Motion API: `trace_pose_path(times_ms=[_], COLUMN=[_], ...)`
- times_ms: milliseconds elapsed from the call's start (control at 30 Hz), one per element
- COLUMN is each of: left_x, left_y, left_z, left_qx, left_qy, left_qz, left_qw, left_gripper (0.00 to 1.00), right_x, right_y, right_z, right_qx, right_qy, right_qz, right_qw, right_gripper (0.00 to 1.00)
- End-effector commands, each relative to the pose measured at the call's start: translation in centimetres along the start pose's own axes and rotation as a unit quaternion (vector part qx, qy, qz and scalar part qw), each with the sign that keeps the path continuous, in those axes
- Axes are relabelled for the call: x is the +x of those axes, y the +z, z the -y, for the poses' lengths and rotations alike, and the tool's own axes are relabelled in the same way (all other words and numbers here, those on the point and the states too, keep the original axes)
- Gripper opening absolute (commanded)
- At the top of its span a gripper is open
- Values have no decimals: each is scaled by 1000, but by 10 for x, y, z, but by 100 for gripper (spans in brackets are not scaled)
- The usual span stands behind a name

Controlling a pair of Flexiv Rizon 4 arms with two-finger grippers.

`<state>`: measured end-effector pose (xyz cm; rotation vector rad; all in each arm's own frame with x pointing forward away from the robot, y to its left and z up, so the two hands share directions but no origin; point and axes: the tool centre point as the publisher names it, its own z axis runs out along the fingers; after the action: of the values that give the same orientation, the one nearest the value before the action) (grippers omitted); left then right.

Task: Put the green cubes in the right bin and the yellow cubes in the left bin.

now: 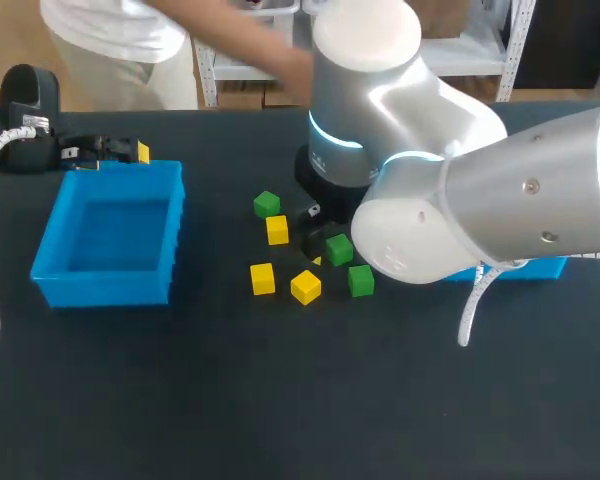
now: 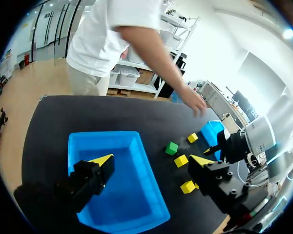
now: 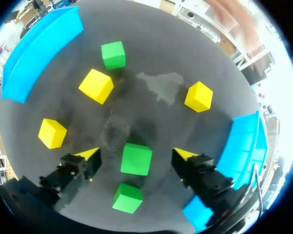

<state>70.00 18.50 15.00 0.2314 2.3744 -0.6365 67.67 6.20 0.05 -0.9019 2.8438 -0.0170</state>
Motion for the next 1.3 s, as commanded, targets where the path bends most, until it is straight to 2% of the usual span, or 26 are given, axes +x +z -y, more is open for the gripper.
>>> trace_pose_path(times_ms=[33,100,167,300,367,733,900,1300], left_x=[0,0,0,0,0,0,0,0], left_y=[0,0,0,0,0,0,0,0], left_z=[0,0,0,0,0,0,0,0], left_qx=[0,0,0,0,0,0,0,0], left_qy=[0,0,0,0,0,0,0,0], left_qz=[0,0,0,0,0,0,0,0], left_qw=[1000,1000,1000,1000,1000,1000,1000,1000], left_gripper=[100,100,100,100,100,100,100,100], right_x=[0,1,2,4,4,6,1,-3], right_y=[1,2,3,3,4,0,-10,-56], right_z=[-1,0,1,2,3,2,7,24], right_qx=[1,1,2,3,4,9,15,12], right_qy=[2,3,5,8,10,9,7,20], right_qz=[0,0,-1,-2,-2,1,7,33], right_qw=[1000,1000,1000,1000,1000,1000,1000,999], right_gripper=[45,37,10,8,0,0,0,0])
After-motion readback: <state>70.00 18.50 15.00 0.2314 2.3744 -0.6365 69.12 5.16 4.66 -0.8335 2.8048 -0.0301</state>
